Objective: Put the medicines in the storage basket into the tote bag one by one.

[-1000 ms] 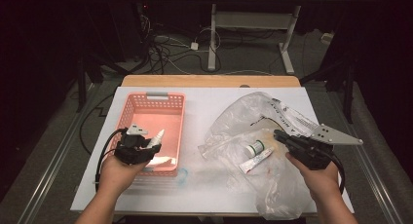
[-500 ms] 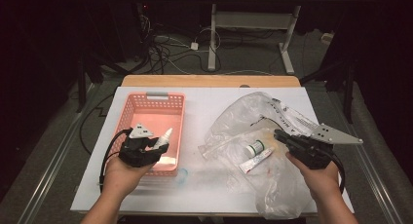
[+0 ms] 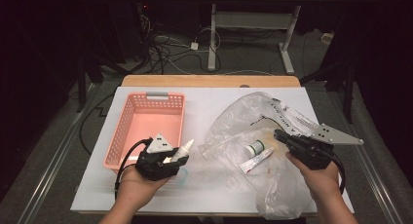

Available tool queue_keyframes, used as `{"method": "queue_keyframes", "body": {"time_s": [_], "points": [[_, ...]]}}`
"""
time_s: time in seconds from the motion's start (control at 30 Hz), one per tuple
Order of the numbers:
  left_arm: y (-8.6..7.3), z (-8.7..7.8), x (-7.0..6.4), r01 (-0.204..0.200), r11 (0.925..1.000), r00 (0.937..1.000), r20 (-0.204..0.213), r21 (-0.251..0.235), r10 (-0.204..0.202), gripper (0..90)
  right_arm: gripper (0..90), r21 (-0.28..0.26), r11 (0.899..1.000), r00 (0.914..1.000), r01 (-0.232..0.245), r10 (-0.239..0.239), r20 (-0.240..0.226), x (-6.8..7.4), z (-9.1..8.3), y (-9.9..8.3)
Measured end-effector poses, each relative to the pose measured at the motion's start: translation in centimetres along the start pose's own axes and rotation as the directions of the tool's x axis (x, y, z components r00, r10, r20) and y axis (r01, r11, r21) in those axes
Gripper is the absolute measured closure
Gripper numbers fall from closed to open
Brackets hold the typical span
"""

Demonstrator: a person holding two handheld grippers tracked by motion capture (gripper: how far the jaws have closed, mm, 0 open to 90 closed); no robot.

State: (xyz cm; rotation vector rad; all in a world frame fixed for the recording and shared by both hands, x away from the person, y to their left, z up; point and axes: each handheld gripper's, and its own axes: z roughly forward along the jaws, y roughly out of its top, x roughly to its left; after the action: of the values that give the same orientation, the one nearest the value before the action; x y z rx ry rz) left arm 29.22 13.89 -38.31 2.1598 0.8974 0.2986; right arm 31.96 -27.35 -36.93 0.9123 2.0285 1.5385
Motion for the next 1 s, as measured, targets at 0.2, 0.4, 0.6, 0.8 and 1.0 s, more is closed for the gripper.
{"method": "queue_keyframes", "body": {"time_s": [0.2, 0.4, 0.6, 0.8, 1.0], "points": [[-0.3, 0.9, -1.7, -0.029, 0.9995, 0.9986, 0.044, 0.011, 0.029, 58.8, 90.0, 0.003, 1.0, 1.0, -0.002, 0.002, -0.003, 0.2, 0.1, -0.1], [-0.3, 2.1, -3.2, -0.066, 0.9972, 0.9954, 0.072, 0.034, 0.064, 58.9, 90.0, 0.001, 1.0, 1.0, 0.002, -0.002, -0.004, 0.1, 0.1, 0.0], [0.1, 3.9, -4.4, -0.086, 0.995, 0.9918, 0.099, 0.05, 0.081, 58.8, 90.0, 0.0, 1.0, 1.0, 0.002, -0.002, 0.0, 0.1, 0.0, 0.0], [1.0, 5.9, -6.0, -0.117, 0.9913, 0.9851, 0.133, 0.06, 0.109, 58.8, 90.0, -0.002, 1.0, 1.0, 0.001, -0.001, -0.002, 0.1, -0.1, 0.1], [2.3, 8.2, -7.2, -0.136, 0.9892, 0.9804, 0.151, 0.055, 0.126, 58.8, 90.0, 0.001, 1.0, 1.0, -0.001, 0.001, -0.003, 0.1, 0.0, 0.0]]}}
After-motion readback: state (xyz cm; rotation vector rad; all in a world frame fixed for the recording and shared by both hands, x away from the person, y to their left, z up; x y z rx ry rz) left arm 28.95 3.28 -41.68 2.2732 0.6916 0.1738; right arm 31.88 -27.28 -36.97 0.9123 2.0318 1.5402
